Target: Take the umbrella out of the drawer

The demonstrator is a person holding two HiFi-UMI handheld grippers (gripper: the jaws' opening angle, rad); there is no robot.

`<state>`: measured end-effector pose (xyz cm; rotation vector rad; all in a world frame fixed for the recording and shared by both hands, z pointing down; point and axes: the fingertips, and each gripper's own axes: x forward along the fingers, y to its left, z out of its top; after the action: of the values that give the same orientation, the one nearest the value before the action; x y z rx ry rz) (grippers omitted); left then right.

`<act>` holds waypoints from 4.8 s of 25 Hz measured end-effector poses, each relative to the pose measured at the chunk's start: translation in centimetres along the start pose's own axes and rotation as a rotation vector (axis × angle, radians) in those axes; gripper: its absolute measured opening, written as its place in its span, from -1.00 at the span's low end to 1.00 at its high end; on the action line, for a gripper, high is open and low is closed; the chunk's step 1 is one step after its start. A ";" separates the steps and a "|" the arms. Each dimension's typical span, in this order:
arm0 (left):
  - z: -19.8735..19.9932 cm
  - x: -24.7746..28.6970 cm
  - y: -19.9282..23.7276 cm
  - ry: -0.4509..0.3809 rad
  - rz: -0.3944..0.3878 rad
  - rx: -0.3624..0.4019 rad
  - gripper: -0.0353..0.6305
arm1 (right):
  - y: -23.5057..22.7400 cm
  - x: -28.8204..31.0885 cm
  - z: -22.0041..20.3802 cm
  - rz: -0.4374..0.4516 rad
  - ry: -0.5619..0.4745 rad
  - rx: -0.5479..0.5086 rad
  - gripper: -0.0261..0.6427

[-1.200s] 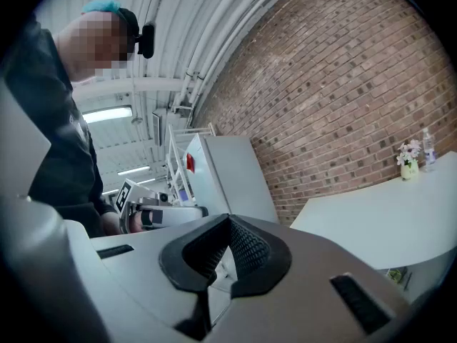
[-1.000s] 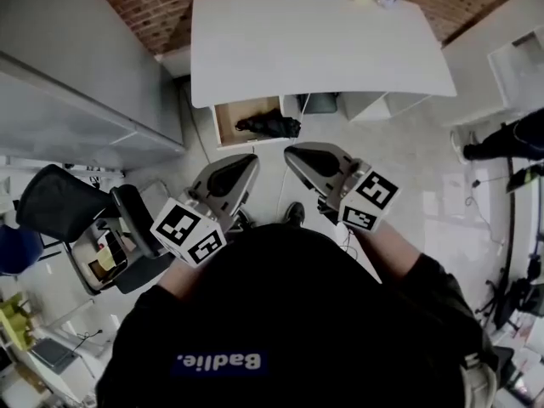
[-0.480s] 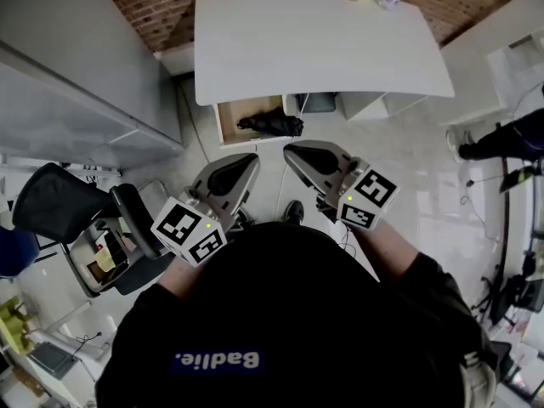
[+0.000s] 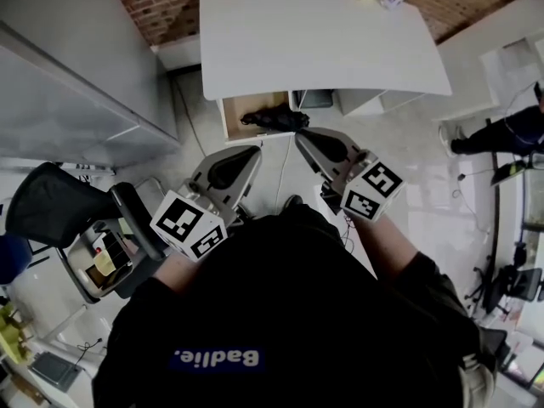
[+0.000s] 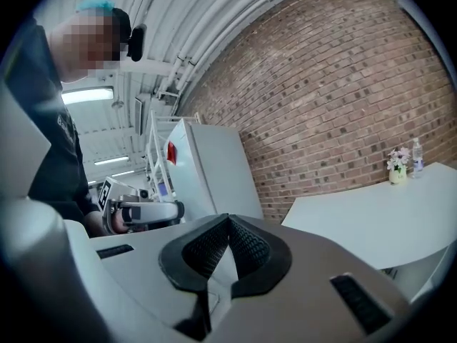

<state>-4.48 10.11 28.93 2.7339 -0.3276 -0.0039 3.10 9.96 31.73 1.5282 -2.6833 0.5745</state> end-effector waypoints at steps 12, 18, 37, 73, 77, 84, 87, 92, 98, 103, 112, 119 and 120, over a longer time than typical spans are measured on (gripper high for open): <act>1.0 4.4 5.1 -0.023 0.105 -0.035 -0.90 | -8.7 4.3 -1.1 0.033 0.101 -0.052 -0.83; 1.6 8.3 8.1 -0.024 0.225 -0.047 -0.90 | -15.0 7.0 -3.2 0.119 0.194 -0.118 -0.83; 0.7 6.8 15.7 -0.043 0.352 -0.093 -0.90 | -17.8 13.4 -17.4 0.203 0.554 -0.297 -0.83; -7.2 -1.1 20.2 0.020 0.418 -0.200 -0.90 | -29.6 17.8 -42.5 0.055 1.232 -0.697 -0.16; -7.2 -1.4 20.7 -0.002 0.431 -0.196 -0.90 | -30.8 18.0 -44.1 0.062 1.274 -0.719 -0.13; -8.4 -1.5 20.7 0.010 0.450 -0.210 -0.90 | -31.9 18.3 -46.7 0.071 1.374 -0.715 -0.07; -8.7 -1.6 21.0 0.009 0.463 -0.218 -0.90 | -32.3 18.5 -47.8 0.072 1.430 -0.691 -0.05; -9.6 -1.8 20.9 0.067 0.478 -0.223 -0.90 | -32.9 18.4 -48.8 0.060 1.482 -0.647 -0.04; -10.3 -1.8 20.4 0.093 0.486 -0.231 -0.90 | -32.7 18.6 -49.2 0.091 1.473 -0.619 -0.06; -9.9 -1.7 19.7 0.090 0.485 -0.235 -0.90 | -32.1 18.5 -47.7 0.113 1.415 -0.636 -0.12; -7.0 -0.4 17.9 0.000 0.438 -0.226 -0.90 | -28.1 16.9 -43.9 0.192 1.329 -0.644 -0.13; -5.7 0.0 16.6 0.018 0.399 -0.180 -0.90 | -25.0 15.3 -38.2 0.188 1.247 -0.636 -0.13; -5.1 0.2 16.4 0.004 0.391 -0.174 -0.90 | -24.6 15.3 -37.2 0.189 1.219 -0.644 -0.13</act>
<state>-7.74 -2.73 39.80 2.4563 -0.8142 0.0756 8.91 -2.41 76.81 0.4539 -1.7381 0.3704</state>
